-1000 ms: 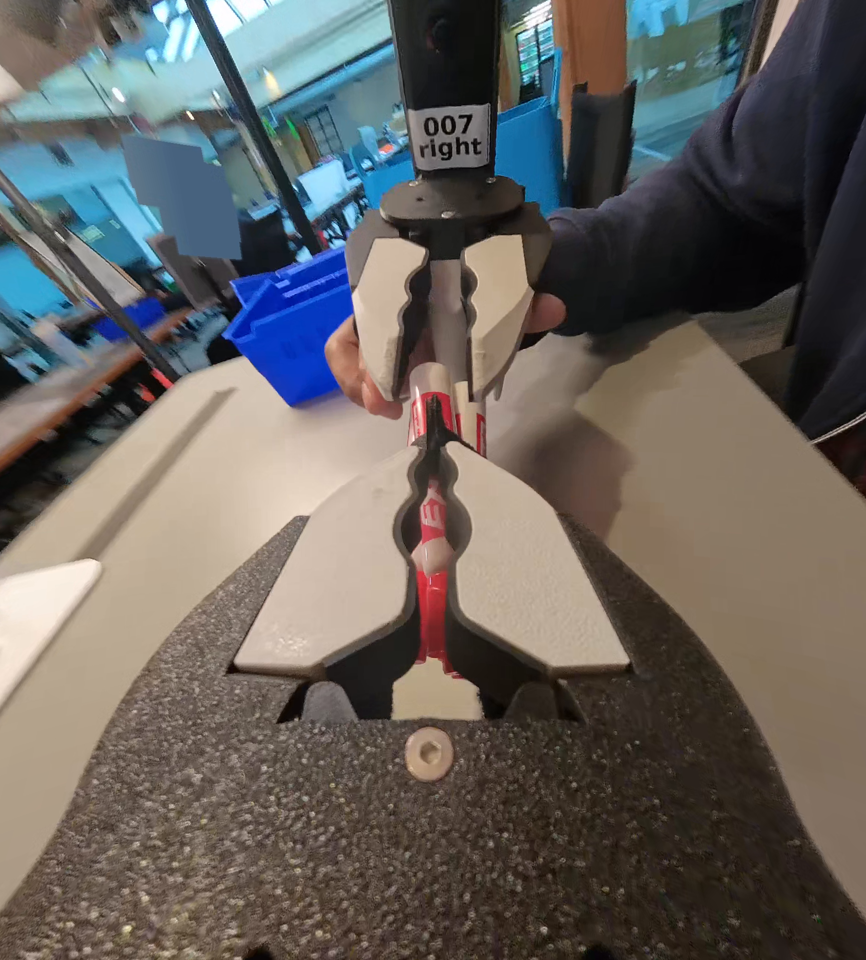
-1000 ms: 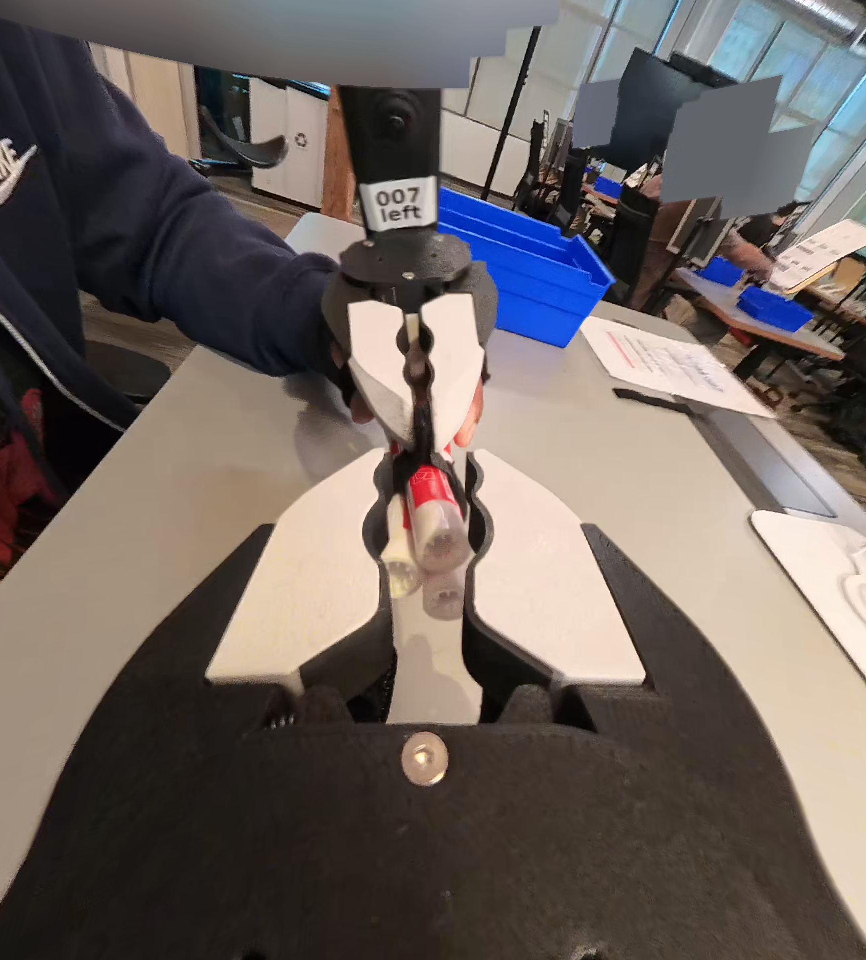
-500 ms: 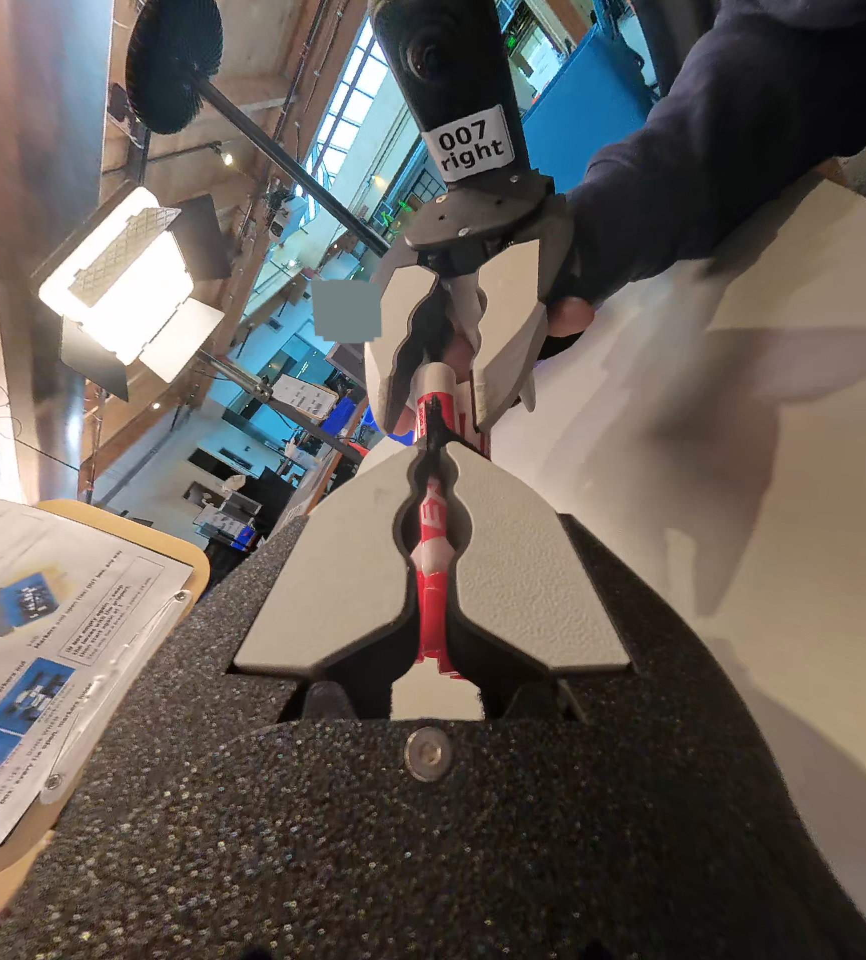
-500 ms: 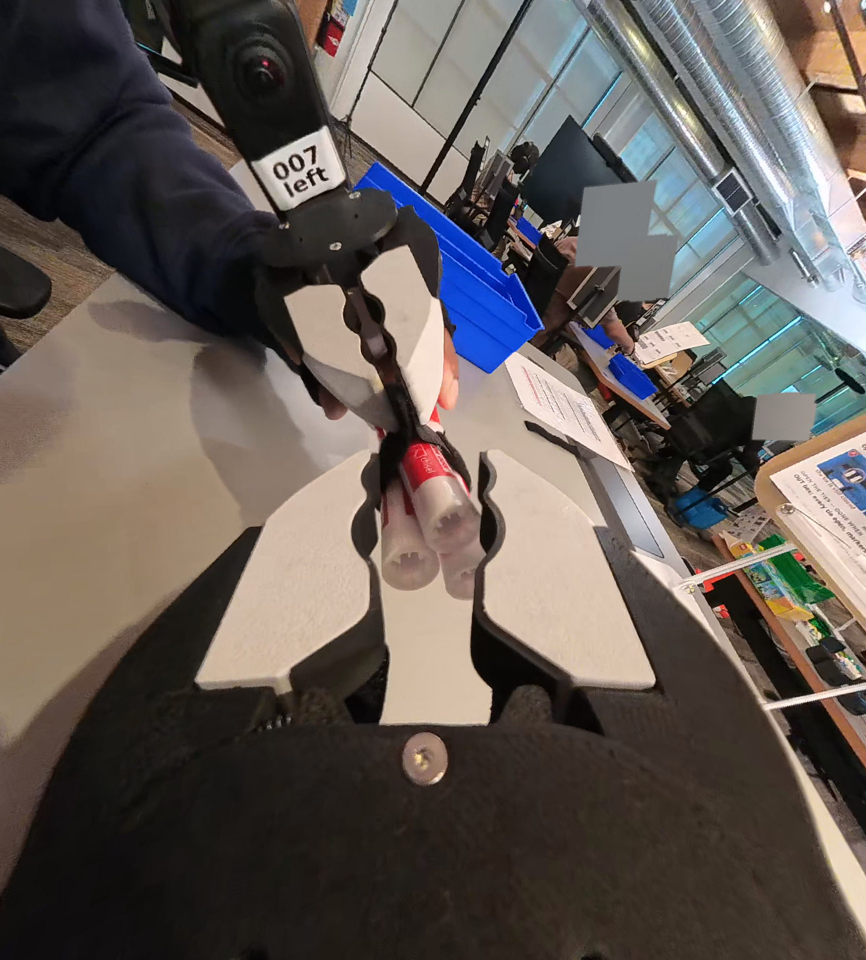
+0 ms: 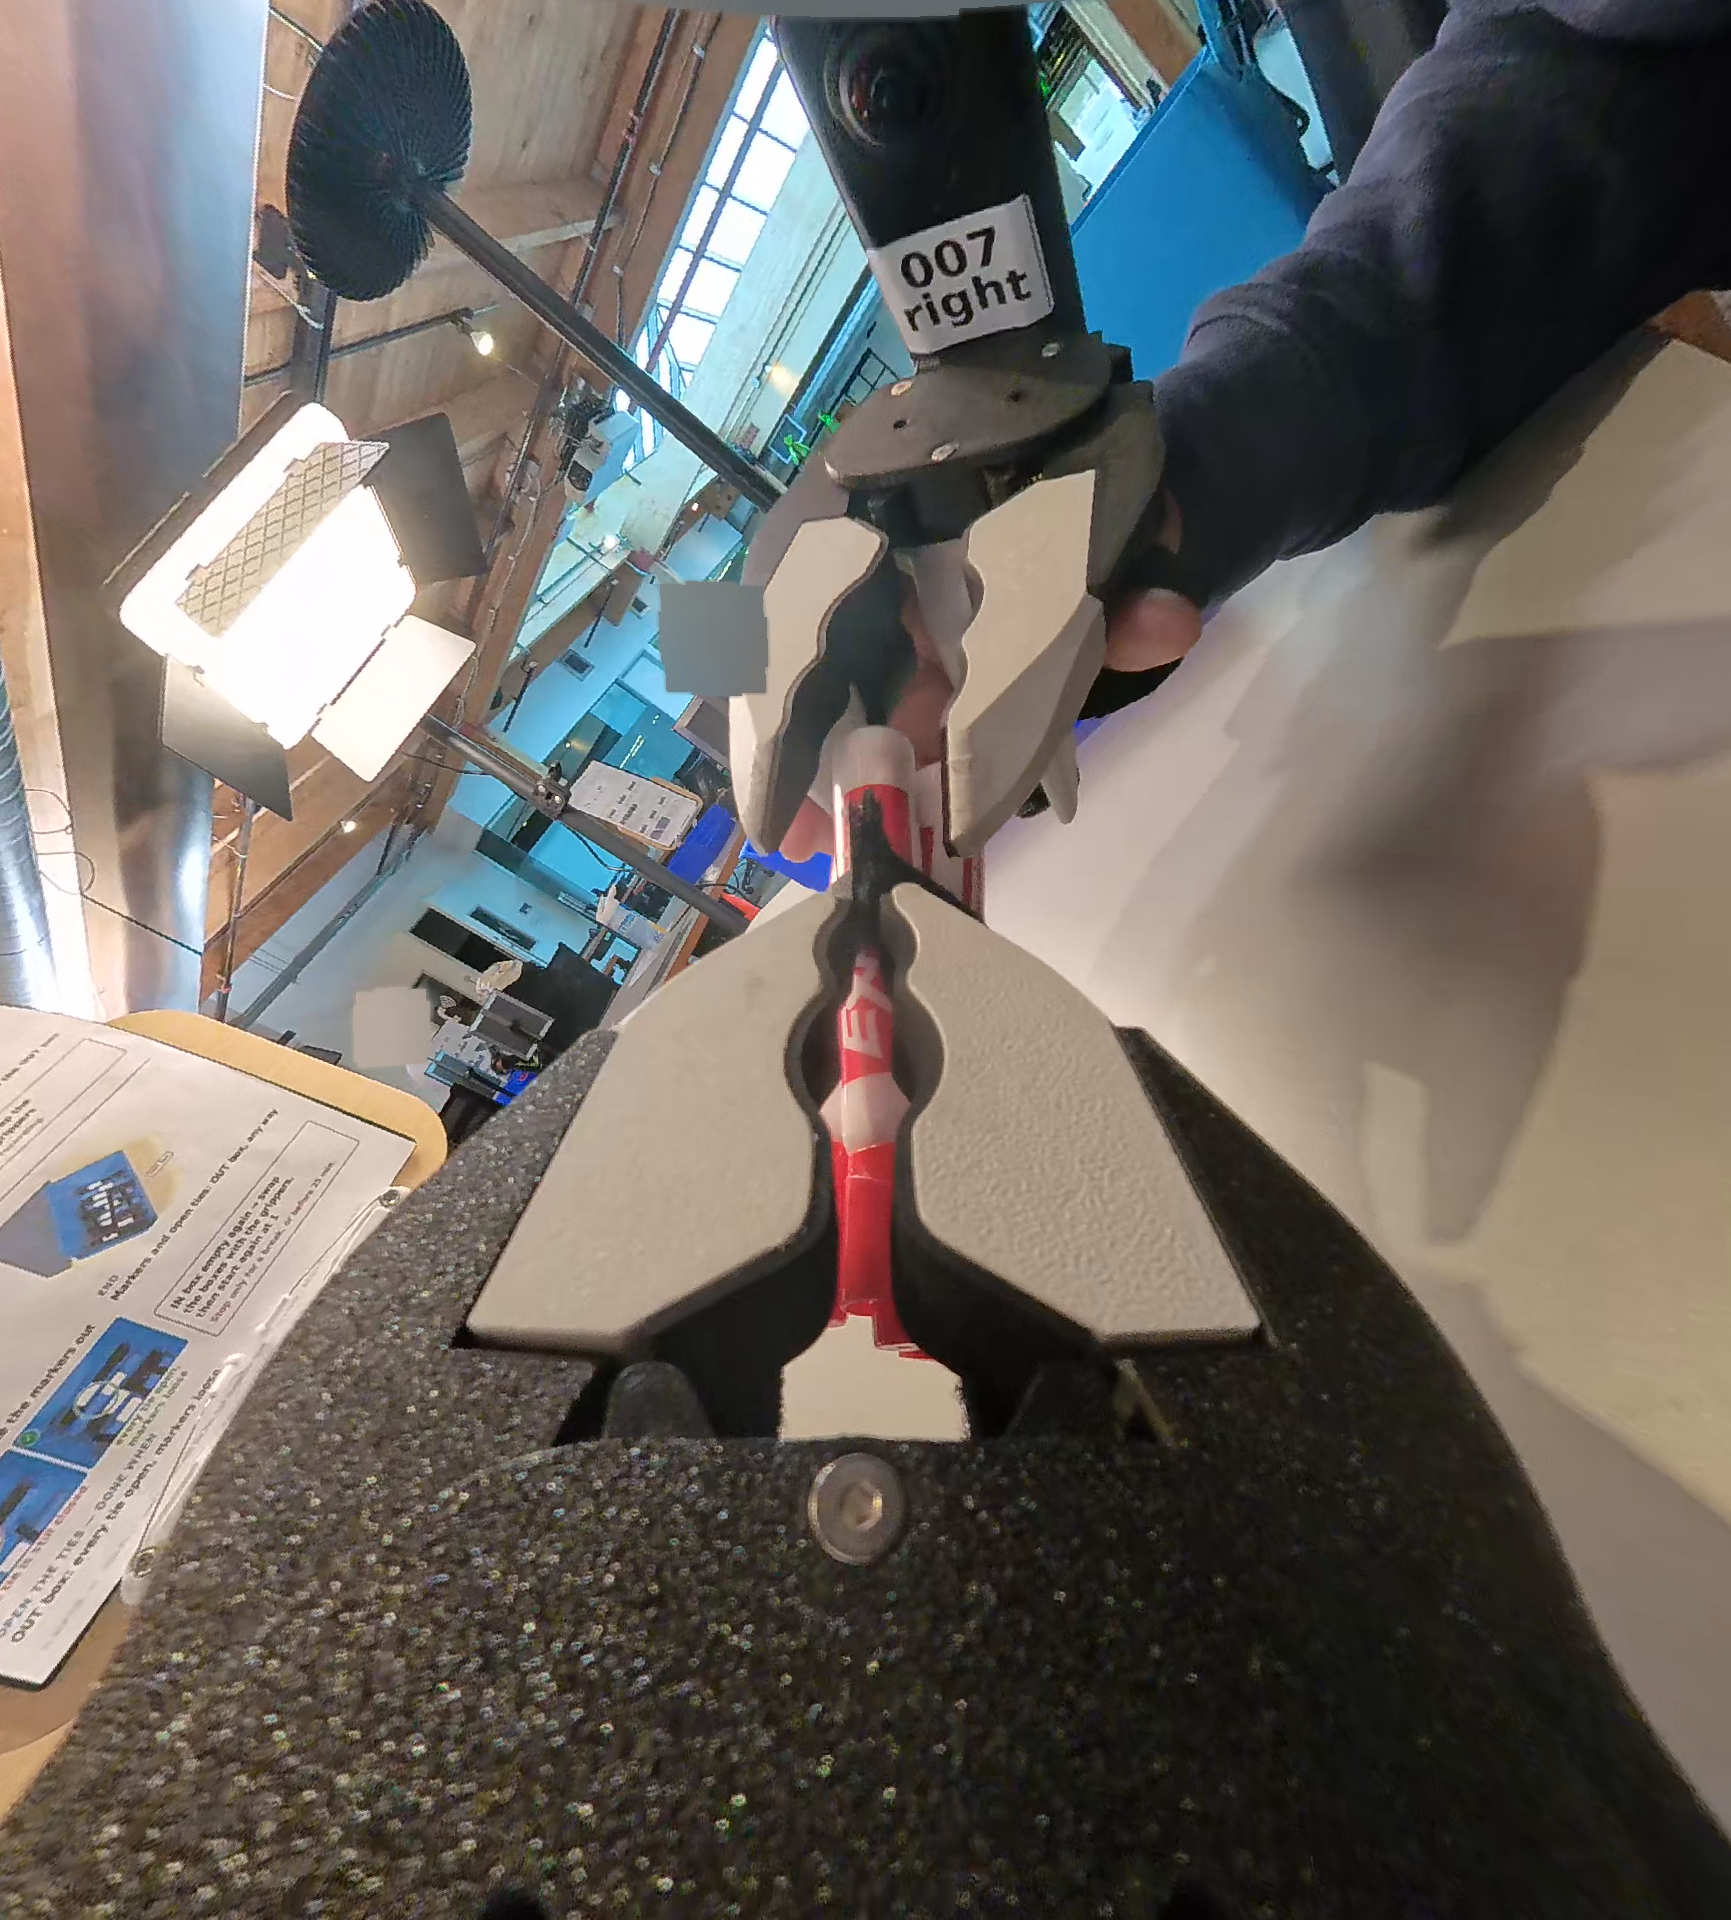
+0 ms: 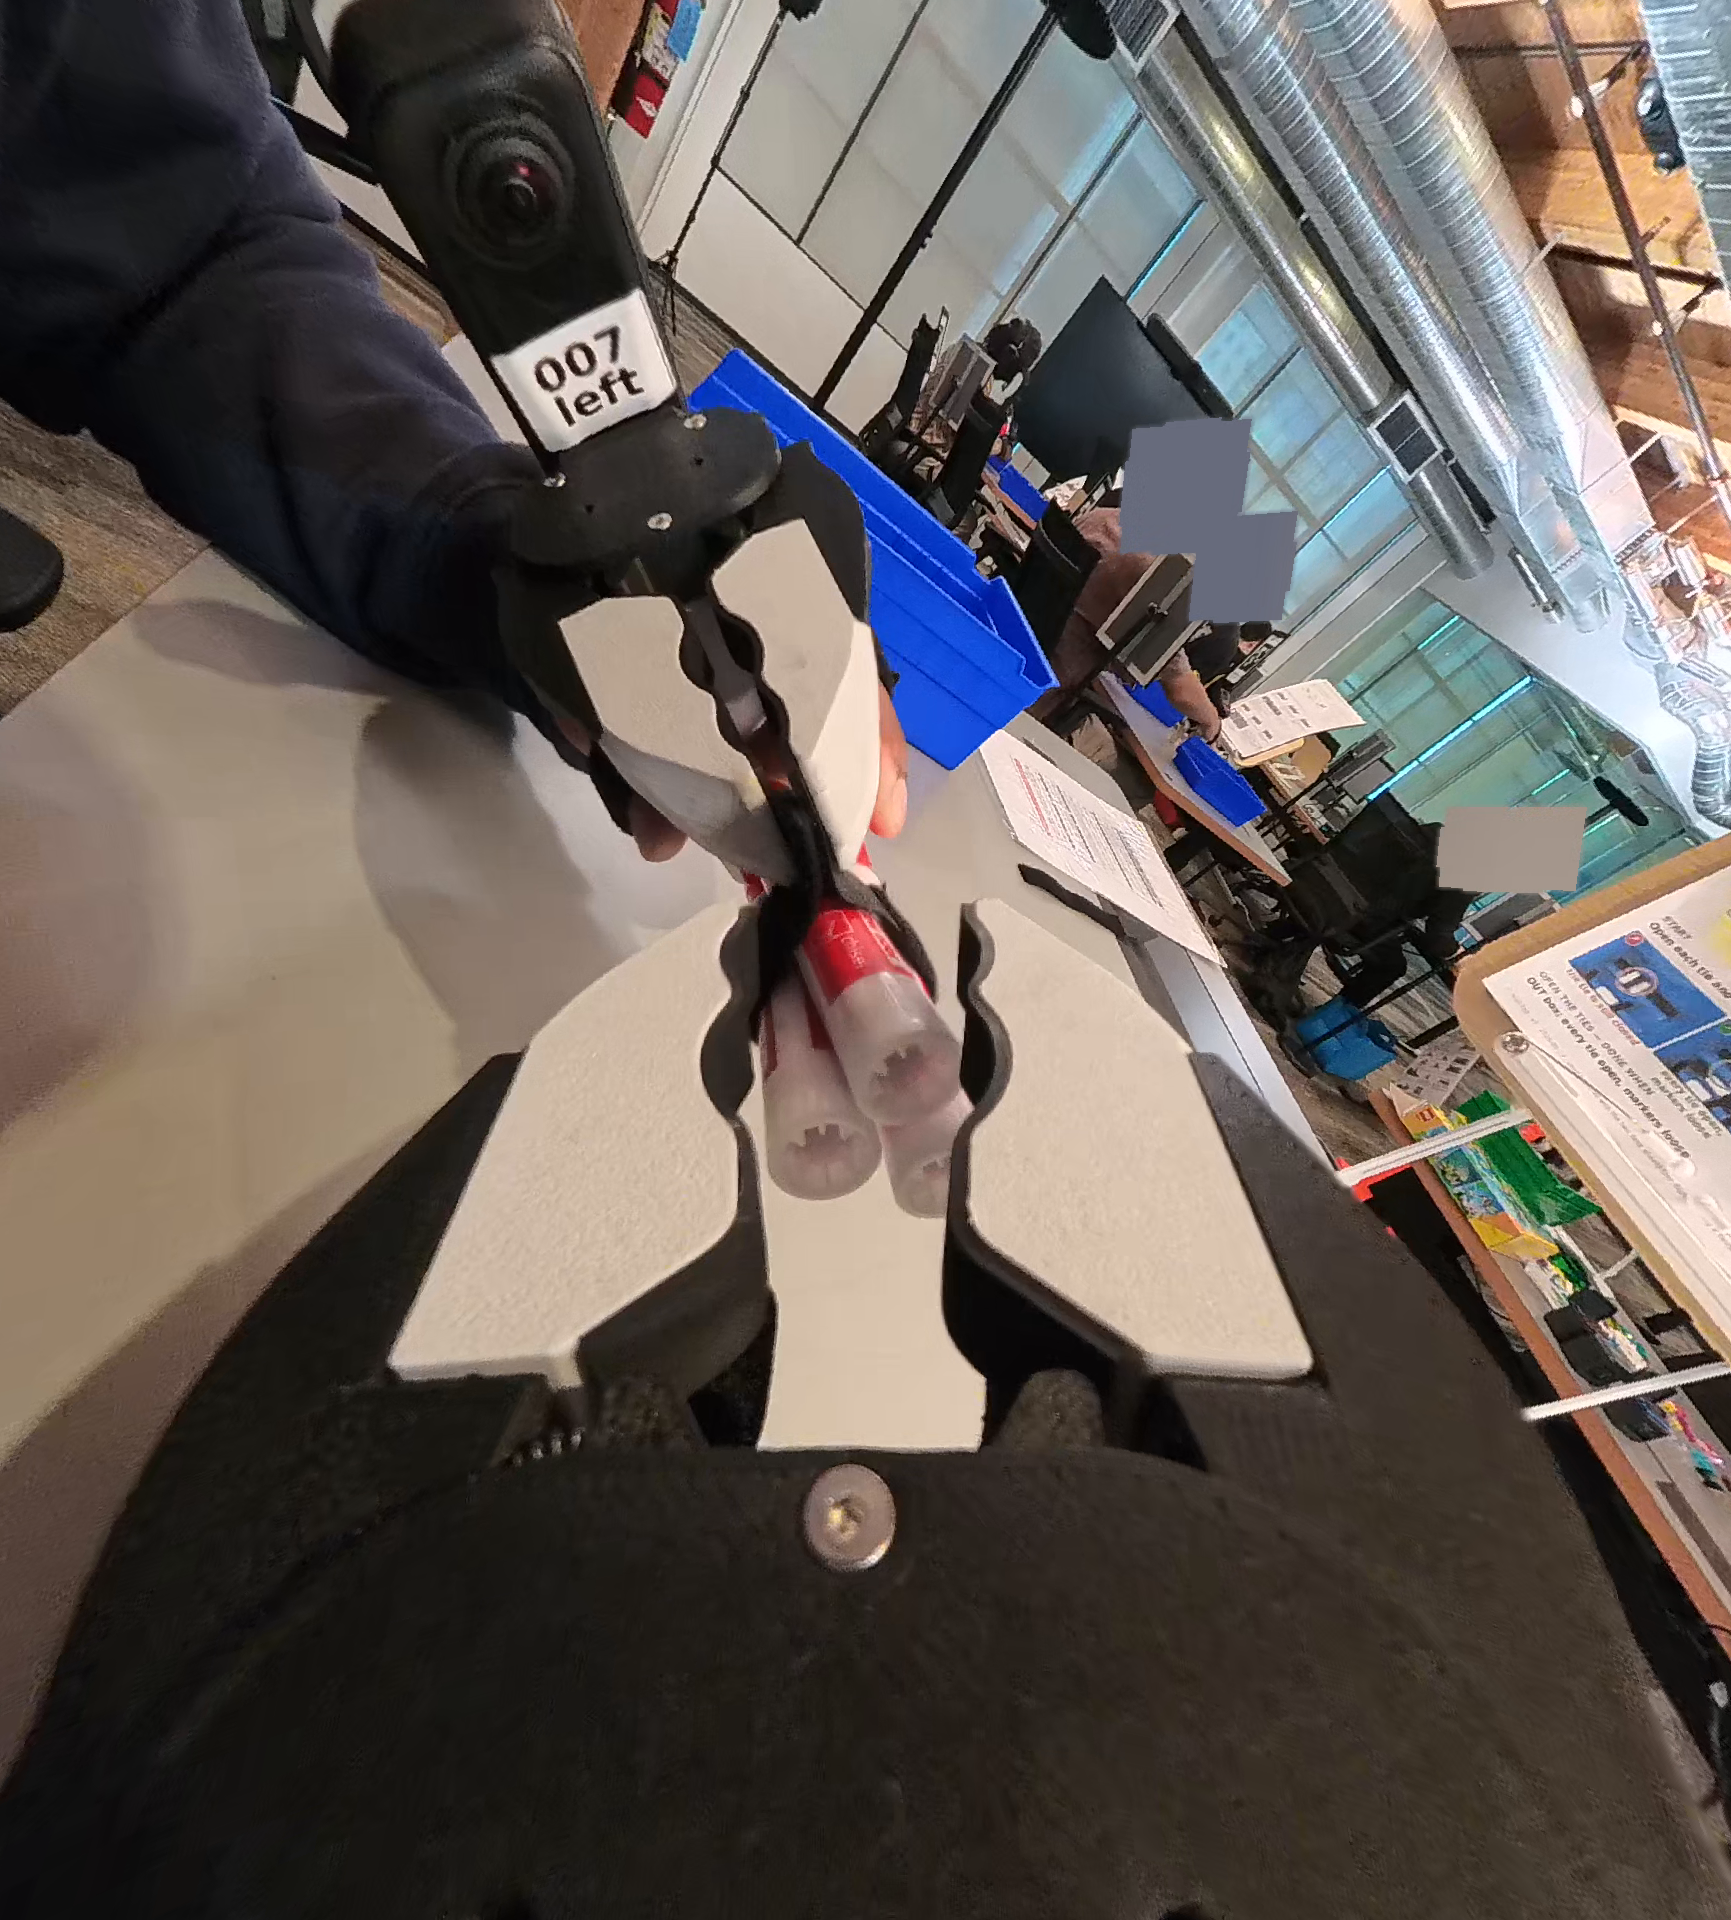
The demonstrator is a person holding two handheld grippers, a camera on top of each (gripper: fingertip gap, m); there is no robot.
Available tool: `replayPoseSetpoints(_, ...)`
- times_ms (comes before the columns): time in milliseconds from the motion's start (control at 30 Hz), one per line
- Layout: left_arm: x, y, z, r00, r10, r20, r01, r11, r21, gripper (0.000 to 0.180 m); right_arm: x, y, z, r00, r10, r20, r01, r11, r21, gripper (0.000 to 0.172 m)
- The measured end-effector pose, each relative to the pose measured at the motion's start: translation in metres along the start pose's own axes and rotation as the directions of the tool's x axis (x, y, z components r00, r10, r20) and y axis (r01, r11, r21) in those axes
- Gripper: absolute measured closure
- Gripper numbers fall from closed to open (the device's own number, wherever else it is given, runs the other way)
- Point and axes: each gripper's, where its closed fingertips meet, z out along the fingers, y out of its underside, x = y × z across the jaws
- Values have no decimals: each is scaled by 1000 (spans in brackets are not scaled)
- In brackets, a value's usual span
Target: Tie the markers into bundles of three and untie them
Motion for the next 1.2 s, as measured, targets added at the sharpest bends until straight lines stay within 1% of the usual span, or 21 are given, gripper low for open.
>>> replayPoseSetpoints(200,7,4,3,999,-3,-40,2,1000,-24,176,-5,1,3,998,-54,6,55,998,-19,135)
replayPoseSetpoints(300,12,7,5,998,6,-65,-8,999,-43,176,-9,2,4,997,-78,17,79,996,-31,138)
replayPoseSetpoints(467,18,11,7,995,28,-93,-35,997,-73,176,-14,6,6,993,-113,36,115,992,-53,152)
replayPoseSetpoints(567,17,12,7,995,25,-93,-32,996,-81,176,-19,8,7,991,-122,61,126,990,-67,166)
replayPoseSetpoints(700,17,14,8,996,14,-93,-22,996,-87,176,-19,10,8,992,-107,68,112,991,-76,168)
replayPoseSetpoints(833,13,17,10,996,-47,-72,39,994,-99,173,-12,14,8,997,-51,54,55,994,-92,168)
replayPoseSetpoints(933,8,22,10,988,-142,-61,135,985,-111,167,-8,18,8,999,15,47,-11,996,-93,169)
replayPoseSetpoints(1000,5,24,11,975,-211,-64,202,972,-118,163,-6,19,8,997,55,49,-50,995,-84,169)
replayPoseSetpoints(1100,8,25,11,948,-299,-109,284,950,-131,162,-6,20,7,993,100,60,-95,993,-71,168)
replayPoseSetpoints(1200,8,26,11,920,-371,-128,354,925,-135,161,-7,23,8,990,122,64,-118,991,-70,168)
